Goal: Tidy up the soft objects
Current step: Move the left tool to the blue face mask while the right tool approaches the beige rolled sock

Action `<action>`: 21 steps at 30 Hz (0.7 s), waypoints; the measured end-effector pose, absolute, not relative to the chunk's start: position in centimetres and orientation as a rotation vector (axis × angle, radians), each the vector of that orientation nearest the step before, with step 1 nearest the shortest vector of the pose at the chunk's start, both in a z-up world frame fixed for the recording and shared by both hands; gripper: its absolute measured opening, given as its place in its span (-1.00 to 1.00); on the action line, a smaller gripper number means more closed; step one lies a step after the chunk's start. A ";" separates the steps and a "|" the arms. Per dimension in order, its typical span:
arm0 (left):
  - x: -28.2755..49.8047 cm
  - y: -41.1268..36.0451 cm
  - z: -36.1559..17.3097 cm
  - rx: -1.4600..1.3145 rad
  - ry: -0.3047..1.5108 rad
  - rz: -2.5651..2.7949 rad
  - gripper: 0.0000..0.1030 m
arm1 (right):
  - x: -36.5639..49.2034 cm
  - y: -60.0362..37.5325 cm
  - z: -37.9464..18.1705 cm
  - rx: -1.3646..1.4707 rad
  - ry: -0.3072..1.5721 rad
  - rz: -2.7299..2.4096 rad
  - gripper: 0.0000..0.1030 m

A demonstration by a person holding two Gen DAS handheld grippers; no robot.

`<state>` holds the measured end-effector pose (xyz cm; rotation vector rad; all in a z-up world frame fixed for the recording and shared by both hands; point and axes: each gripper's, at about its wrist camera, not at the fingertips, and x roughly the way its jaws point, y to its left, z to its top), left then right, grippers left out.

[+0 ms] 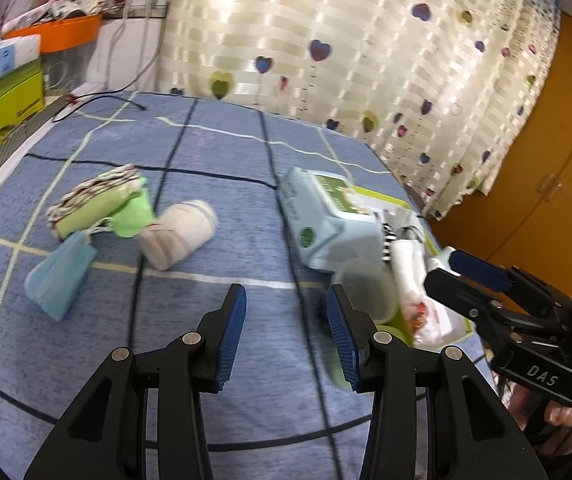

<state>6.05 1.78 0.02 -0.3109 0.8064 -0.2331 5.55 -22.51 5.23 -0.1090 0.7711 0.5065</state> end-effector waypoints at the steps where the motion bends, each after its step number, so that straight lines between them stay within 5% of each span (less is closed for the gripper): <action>1: 6.0 2.4 -0.1 -0.317 0.809 -0.220 -0.16 | 5.7 -22.1 5.2 -0.113 0.773 0.514 0.08; 21: 6.7 12.6 -2.7 -0.362 0.804 -0.015 -0.16 | 7.7 -13.8 4.2 -0.200 0.807 0.646 0.12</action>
